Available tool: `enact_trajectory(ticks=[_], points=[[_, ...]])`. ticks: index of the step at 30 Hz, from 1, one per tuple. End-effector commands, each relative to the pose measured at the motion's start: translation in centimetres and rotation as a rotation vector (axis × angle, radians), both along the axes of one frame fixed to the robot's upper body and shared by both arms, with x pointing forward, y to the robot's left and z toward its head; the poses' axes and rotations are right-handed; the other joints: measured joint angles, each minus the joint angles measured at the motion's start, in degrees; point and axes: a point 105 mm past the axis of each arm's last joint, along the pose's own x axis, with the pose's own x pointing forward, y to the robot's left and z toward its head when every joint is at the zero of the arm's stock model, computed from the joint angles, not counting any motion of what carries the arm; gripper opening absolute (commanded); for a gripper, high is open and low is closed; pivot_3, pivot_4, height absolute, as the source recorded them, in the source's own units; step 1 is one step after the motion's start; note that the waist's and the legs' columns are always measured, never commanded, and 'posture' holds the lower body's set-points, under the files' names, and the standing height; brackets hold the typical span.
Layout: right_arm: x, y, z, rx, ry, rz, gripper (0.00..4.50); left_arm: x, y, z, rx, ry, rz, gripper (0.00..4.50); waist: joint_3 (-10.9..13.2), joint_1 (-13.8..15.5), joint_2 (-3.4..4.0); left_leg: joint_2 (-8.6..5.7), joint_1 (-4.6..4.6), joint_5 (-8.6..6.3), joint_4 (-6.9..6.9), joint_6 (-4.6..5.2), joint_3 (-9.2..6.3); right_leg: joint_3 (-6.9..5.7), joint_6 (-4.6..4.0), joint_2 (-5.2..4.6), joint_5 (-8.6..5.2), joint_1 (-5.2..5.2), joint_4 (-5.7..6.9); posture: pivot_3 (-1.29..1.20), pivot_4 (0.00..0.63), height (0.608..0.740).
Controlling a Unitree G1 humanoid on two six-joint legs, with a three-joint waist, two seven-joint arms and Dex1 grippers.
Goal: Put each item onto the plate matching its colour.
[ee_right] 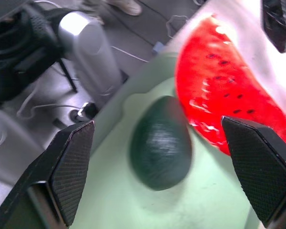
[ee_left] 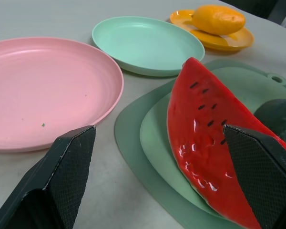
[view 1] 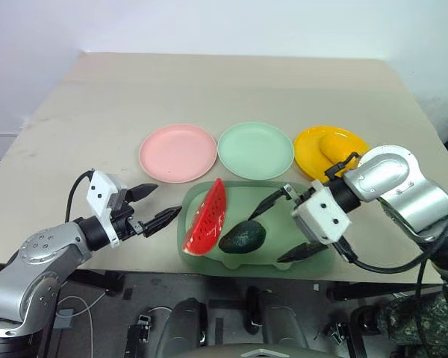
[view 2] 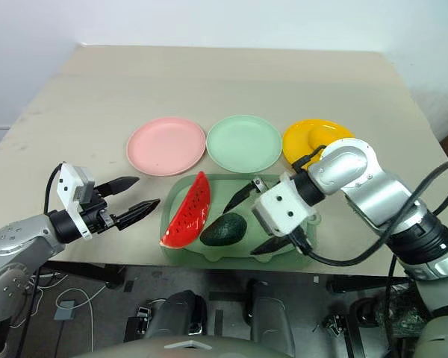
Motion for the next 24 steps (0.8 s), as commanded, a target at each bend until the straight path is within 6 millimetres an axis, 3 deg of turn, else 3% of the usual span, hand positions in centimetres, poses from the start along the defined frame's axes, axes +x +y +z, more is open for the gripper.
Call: enact_trajectory(ticks=[1, 24], points=[[0.5, 1.0, 0.6, 0.048, 0.003, -0.057, 4.46, -0.1, -0.1, 0.8, 0.004, -0.033, -0.012, 4.50, 0.00, 0.02, 0.00, 0.00, 0.00, 0.00, 0.00, 0.00, 0.00, 0.00, 0.00, 0.00, 0.00, 0.00, 0.00, 0.00, 0.150, 0.740], [0.5, 1.7, -2.3, -0.043, 0.206, -0.201, 4.46, -0.1, -0.2, 0.8, 0.000, -0.036, -0.007, 4.50, 0.00, -0.02, 0.00, -0.04, -0.02, -0.01, 0.00, 0.02, -0.02, -0.01, 0.00, 0.00, 0.00, 0.00, 0.00, 0.00, 0.150, 0.740]])
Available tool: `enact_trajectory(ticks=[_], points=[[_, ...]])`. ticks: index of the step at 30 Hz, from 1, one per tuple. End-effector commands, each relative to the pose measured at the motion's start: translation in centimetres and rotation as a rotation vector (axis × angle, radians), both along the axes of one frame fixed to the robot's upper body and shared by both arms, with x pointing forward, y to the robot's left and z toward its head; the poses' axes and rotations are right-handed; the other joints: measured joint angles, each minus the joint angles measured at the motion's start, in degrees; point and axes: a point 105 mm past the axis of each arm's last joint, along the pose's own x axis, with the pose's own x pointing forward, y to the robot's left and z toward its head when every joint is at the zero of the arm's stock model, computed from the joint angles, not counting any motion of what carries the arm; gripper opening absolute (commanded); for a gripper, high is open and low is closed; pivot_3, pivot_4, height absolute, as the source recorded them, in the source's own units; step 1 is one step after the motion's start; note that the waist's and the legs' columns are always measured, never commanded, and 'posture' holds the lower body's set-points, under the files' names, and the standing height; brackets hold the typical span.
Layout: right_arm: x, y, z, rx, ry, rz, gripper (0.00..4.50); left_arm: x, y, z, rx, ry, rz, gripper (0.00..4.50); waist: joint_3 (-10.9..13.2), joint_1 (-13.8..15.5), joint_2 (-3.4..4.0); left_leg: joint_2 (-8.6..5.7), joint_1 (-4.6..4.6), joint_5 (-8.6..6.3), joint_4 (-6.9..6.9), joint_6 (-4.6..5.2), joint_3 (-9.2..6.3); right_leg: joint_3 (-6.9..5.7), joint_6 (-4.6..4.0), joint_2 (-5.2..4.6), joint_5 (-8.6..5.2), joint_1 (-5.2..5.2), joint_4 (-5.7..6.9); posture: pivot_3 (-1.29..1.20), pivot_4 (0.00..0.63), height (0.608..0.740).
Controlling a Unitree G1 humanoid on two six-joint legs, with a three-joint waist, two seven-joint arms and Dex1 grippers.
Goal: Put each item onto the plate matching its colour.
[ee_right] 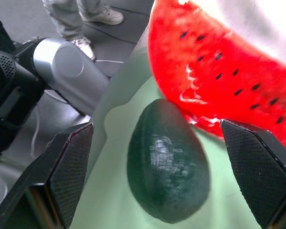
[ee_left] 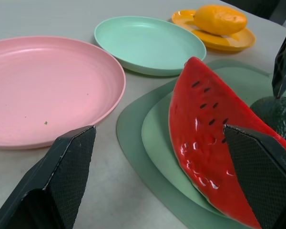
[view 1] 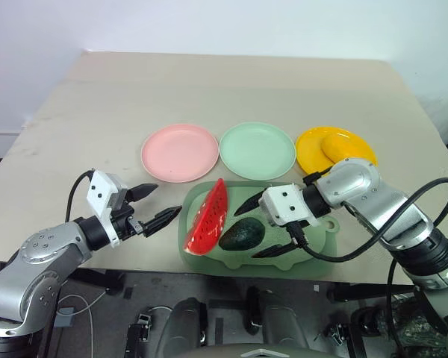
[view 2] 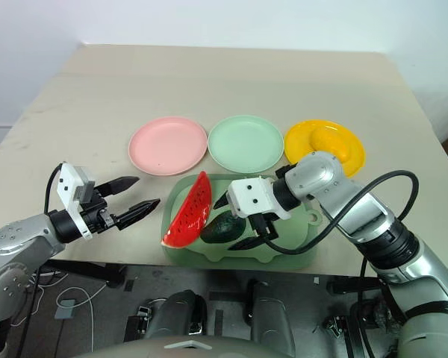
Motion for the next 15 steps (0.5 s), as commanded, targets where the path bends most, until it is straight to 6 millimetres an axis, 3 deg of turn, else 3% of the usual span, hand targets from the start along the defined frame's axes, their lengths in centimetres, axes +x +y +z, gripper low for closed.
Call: enact_trajectory(ticks=[1, 15], points=[[0.0, 0.4, 0.2, -0.014, -0.007, 0.004, 4.46, -0.2, -0.1, 0.7, 0.001, -0.035, -0.005, 4.50, 0.00, 0.00, 0.00, 0.00, 0.00, 0.00, 0.00, 0.00, 0.00, 0.00, 0.00, 0.00, 0.00, 0.00, 0.00, 0.00, 0.150, 0.740], [1.5, 1.0, -1.2, -0.048, -0.007, -0.064, 4.46, -0.3, 0.1, 0.7, 0.003, -0.036, 0.005, 4.50, 0.00, 0.00, 0.00, -0.03, 0.00, 0.00, 0.00, 0.00, 0.00, 0.00, 0.00, 0.00, 0.00, 0.00, 0.00, 0.00, 0.150, 0.740]])
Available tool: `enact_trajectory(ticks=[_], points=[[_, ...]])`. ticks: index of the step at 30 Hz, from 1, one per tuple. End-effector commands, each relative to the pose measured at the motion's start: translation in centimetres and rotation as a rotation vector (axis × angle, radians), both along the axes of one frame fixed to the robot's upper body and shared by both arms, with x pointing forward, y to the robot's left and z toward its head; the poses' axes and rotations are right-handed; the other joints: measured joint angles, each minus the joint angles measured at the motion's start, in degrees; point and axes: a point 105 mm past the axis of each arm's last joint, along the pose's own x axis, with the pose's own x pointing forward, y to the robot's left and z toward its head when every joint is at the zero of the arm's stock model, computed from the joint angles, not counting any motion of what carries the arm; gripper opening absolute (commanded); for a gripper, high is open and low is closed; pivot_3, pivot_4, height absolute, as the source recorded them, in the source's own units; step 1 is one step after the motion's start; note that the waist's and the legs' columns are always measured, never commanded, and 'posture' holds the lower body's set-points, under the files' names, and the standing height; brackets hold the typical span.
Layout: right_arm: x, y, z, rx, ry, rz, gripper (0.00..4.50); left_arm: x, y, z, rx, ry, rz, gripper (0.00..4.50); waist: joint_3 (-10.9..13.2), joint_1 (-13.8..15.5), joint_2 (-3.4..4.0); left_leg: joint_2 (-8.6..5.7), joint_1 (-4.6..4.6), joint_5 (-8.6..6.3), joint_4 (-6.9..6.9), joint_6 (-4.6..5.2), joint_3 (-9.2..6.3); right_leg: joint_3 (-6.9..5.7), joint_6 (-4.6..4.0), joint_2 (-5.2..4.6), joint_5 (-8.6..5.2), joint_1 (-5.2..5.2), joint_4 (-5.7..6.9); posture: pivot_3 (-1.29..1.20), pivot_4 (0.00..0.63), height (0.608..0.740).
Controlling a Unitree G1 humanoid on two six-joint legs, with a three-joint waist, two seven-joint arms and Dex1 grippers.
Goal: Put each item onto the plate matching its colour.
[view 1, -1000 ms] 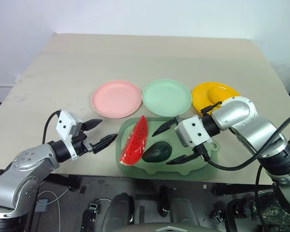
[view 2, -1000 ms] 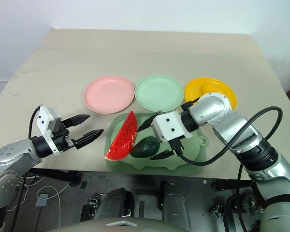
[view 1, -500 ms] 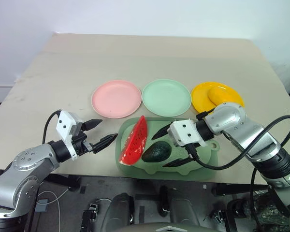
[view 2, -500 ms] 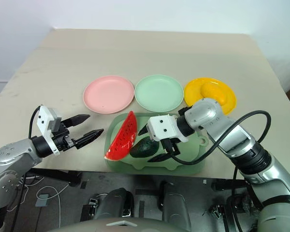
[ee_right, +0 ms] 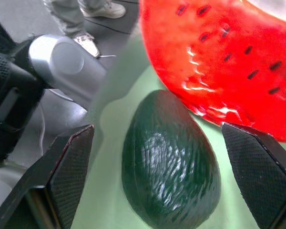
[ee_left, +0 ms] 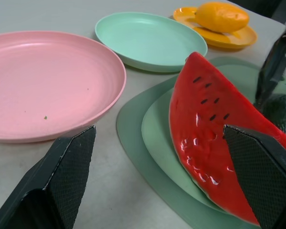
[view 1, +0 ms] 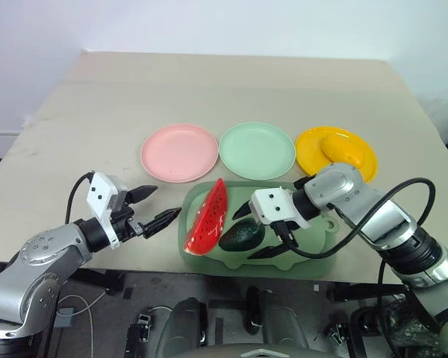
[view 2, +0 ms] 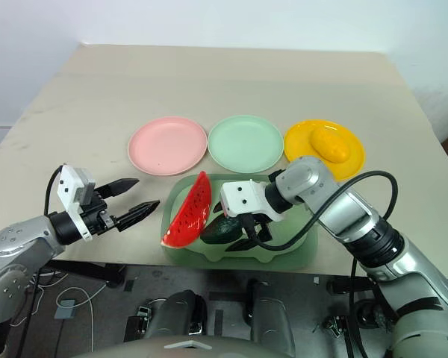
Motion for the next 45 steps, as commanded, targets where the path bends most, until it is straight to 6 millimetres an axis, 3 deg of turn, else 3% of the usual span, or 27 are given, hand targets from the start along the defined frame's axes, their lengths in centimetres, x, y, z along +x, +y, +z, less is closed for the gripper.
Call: enact_trajectory(ticks=[1, 16, 21, 30, 37, 41, 45], points=[[0.3, 0.3, 0.2, -0.006, -0.028, 0.000, 4.46, -0.2, 0.0, 1.1, 0.004, -0.049, -0.003, 4.50, 0.00, 0.00, 0.00, 0.00, 0.00, 0.00, 0.00, 0.00, 0.00, 0.00, 0.00, 0.00, 0.00, 0.00, 0.00, 0.00, 0.150, 0.740], [0.5, 0.0, -0.7, -0.024, -0.008, -0.028, 4.46, -0.2, 0.0, 1.1, 0.007, -0.051, -0.001, 4.50, 0.00, -0.02, 0.00, 0.00, 0.00, 0.00, 0.00, 0.00, 0.00, 0.00, 0.00, 0.00, 0.00, 0.00, 0.00, 0.00, 0.150, 0.740], [0.4, 0.1, -0.7, -0.022, -0.006, -0.025, 3.03, -0.2, 0.0, 1.1, 0.006, -0.051, -0.001, 4.50, 0.00, -0.03, 0.00, 0.00, 0.00, 0.00, 0.00, 0.00, 0.00, 0.00, 0.00, 0.00, 0.00, 0.00, 0.00, 0.00, 0.150, 0.740], [0.5, 0.0, -0.4, -0.016, -0.022, -0.023, 2.97, -0.2, 0.0, 1.2, 0.005, -0.054, 0.001, 4.50, 0.00, -0.03, -0.01, 0.00, 0.01, 0.00, 0.00, 0.00, 0.00, 0.00, 0.00, 0.00, 0.00, 0.01, 0.00, 0.00, 0.150, 0.740], [1.2, -2.2, 3.4, 0.006, -0.080, 0.016, 2.97, -0.2, 0.0, 1.2, 0.006, -0.057, 0.004, 4.50, 0.00, 0.04, 0.00, 0.00, -0.01, 0.00, 0.01, 0.00, -0.01, 0.00, 0.00, 0.00, 0.00, 0.00, -0.01, 0.00, 0.150, 0.740], [3.0, -4.0, 5.5, 0.007, -0.145, -0.009, 2.97, -0.1, 0.1, 1.2, 0.005, -0.057, 0.005, 4.50, 0.00, -0.04, 0.00, -0.01, 0.01, -0.01, 0.00, 0.01, -0.01, -0.01, 0.00, 0.01, 0.00, 0.02, -0.02, 0.00, 0.150, 0.740], [6.4, -5.2, 7.7, 0.019, -0.244, -0.101, 2.97, 0.0, 0.1, 1.2, 0.006, -0.059, 0.004, 4.50, 0.00, -0.26, 0.00, -0.01, 0.01, 0.00, -0.02, 0.00, 0.03, 0.00, 0.00, 0.05, 0.00, -0.01, -0.01, 0.00, 0.150, 0.740]])
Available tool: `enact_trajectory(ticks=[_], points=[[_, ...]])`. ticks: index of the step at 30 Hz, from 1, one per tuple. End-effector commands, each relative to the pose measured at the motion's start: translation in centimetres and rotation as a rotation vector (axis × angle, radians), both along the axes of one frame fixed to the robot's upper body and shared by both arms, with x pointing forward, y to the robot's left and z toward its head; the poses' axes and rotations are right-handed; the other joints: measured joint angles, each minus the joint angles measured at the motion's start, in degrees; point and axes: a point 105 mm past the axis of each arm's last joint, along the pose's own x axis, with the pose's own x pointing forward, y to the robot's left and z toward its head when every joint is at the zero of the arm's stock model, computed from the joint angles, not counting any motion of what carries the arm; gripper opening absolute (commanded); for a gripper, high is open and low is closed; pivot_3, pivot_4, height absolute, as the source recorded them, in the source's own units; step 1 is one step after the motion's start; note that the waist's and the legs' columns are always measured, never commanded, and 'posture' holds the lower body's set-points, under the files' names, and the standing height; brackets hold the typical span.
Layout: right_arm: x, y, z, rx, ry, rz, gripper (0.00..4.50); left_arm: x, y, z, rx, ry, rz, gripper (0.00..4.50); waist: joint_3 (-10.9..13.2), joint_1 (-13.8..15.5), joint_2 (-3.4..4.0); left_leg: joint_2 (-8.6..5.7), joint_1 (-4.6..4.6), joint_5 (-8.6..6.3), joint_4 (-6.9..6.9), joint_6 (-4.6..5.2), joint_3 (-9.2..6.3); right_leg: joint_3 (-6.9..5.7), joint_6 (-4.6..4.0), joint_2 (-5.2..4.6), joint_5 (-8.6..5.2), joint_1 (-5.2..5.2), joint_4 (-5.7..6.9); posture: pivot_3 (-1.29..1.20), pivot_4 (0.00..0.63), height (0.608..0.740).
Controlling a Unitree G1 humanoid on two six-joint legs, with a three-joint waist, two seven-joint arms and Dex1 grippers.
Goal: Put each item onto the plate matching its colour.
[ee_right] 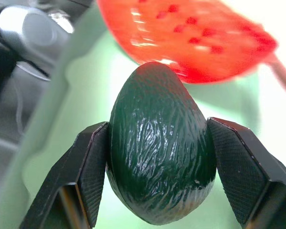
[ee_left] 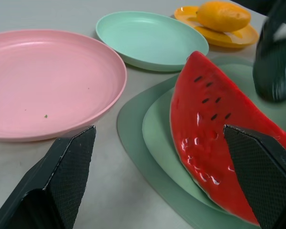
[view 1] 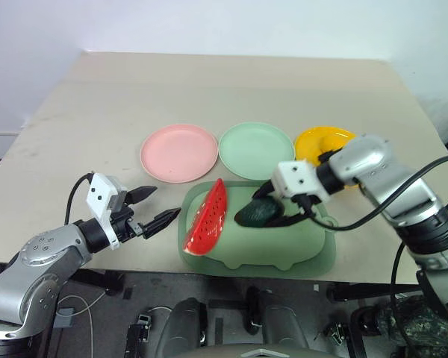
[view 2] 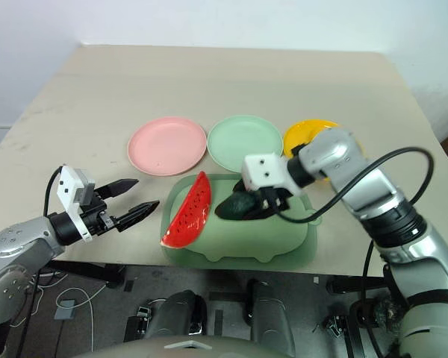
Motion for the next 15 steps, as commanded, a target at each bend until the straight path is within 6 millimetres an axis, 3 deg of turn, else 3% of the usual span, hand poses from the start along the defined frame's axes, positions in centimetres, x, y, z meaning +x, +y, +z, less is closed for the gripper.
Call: enact_trajectory(ticks=[1, 3, 8, 11, 15], points=[[3.3, -0.7, 2.6, 0.033, -0.133, -0.089, 2.97, 0.1, 0.0, 1.2, 0.005, -0.058, -0.001, 4.50, 0.00, -0.03, 0.00, 0.00, -0.01, 0.00, 0.00, 0.00, 0.00, 0.00, 0.00, 0.00, 0.00, -0.01, 0.00, 0.00, 0.150, 0.740], [6.7, -0.8, 3.2, 0.046, -0.203, -0.192, 2.97, 0.2, 0.0, 1.3, 0.008, -0.063, -0.001, 4.50, 0.00, -0.02, 0.00, 0.00, 0.00, 0.01, 0.00, -0.01, 0.03, 0.00, 0.00, 0.00, 0.00, -0.01, 0.00, 0.00, 0.150, 0.740], [12.2, -0.9, 2.6, 0.056, -0.291, -0.395, 2.97, 0.3, 0.0, 1.5, 0.012, -0.074, 0.001, 4.50, 0.01, -1.04, 0.01, -0.02, -0.10, 0.16, -0.01, -0.26, 0.14, 0.01, -0.04, 0.00, 0.03, -0.08, 0.01, 0.00, 0.150, 0.740], [13.6, -0.8, 2.4, 0.076, -0.305, -0.473, 2.97, 0.0, 0.0, 1.5, 0.014, -0.077, 0.006, 4.50, 0.01, -1.18, 0.01, 0.00, -0.11, 0.22, -0.08, -0.37, 0.16, 0.00, -0.03, 0.00, 0.04, -0.09, 0.03, 0.00, 0.150, 0.740], [13.8, -0.7, 1.6, 0.061, -0.291, -0.476, 2.97, -0.3, 0.2, 1.7, 0.021, -0.081, 0.016, 4.50, 0.03, -1.31, 0.04, 0.05, -0.18, 0.22, -0.13, -0.37, 0.10, 0.00, -0.01, -0.03, 0.05, -0.13, 0.06, 0.00, 0.150, 0.740]])
